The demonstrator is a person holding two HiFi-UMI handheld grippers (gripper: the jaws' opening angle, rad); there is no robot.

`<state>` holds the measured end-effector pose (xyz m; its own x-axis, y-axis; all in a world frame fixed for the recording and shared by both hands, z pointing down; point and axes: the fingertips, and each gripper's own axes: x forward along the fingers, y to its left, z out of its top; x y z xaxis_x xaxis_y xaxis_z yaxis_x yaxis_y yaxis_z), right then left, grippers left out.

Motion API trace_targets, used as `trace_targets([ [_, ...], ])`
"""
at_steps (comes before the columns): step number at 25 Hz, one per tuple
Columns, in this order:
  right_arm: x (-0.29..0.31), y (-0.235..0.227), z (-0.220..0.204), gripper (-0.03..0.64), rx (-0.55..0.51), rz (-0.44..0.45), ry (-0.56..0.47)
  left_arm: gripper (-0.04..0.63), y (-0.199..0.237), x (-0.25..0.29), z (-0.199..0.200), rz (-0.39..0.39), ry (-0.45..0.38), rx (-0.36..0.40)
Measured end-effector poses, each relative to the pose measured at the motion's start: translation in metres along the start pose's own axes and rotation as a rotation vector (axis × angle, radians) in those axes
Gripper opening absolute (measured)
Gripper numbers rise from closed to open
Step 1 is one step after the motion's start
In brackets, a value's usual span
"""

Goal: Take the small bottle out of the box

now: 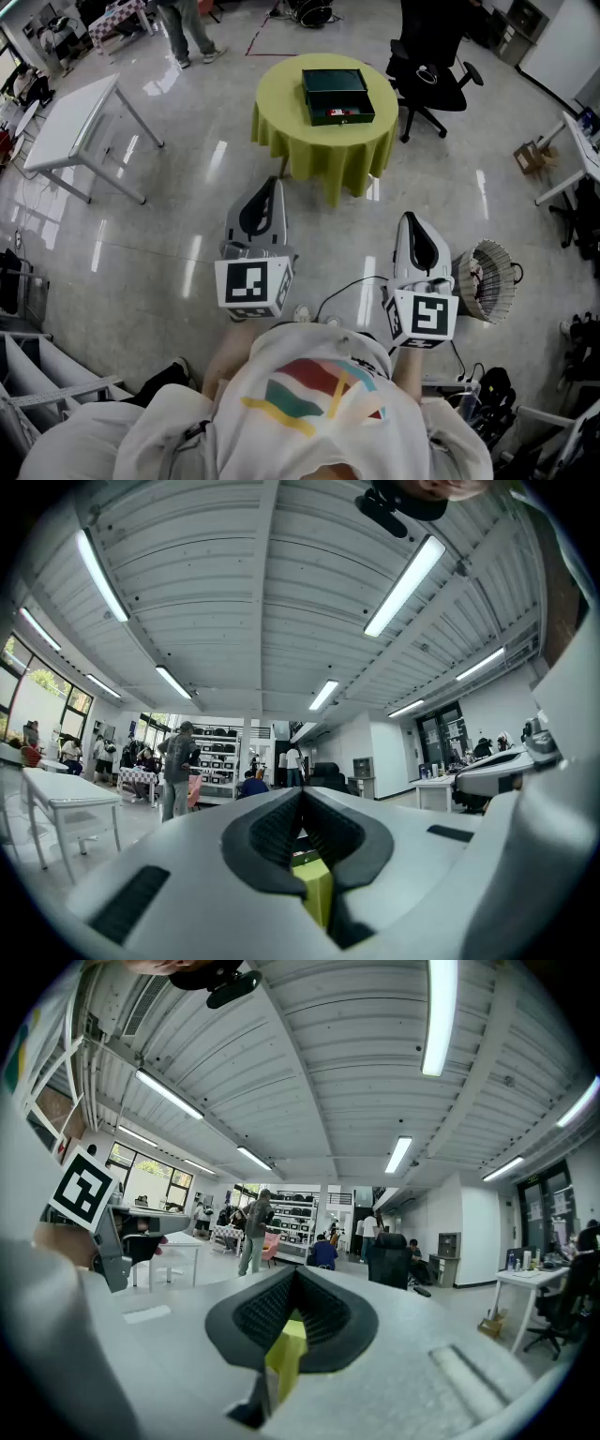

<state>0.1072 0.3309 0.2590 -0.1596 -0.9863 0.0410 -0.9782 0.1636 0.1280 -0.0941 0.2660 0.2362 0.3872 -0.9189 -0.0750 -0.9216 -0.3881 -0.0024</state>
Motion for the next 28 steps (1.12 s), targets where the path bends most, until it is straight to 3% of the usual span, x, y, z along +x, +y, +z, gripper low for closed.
trace_targets([
  [10, 0.016, 0.003, -0.004, -0.002, -0.012, -0.001, 0.016, 0.015, 0.013, 0.008, -0.002, 0.009, -0.005, 0.0],
  [18, 0.025, 0.017, 0.001, 0.0, 0.091, 0.036, -0.017, 0.015, 0.031, 0.01, -0.008, 0.008, 0.006, -0.007],
  [28, 0.031, 0.025, -0.007, 0.0, 0.08, -0.005, 0.007, 0.014, 0.062, 0.025, -0.023, 0.02, 0.028, -0.028],
])
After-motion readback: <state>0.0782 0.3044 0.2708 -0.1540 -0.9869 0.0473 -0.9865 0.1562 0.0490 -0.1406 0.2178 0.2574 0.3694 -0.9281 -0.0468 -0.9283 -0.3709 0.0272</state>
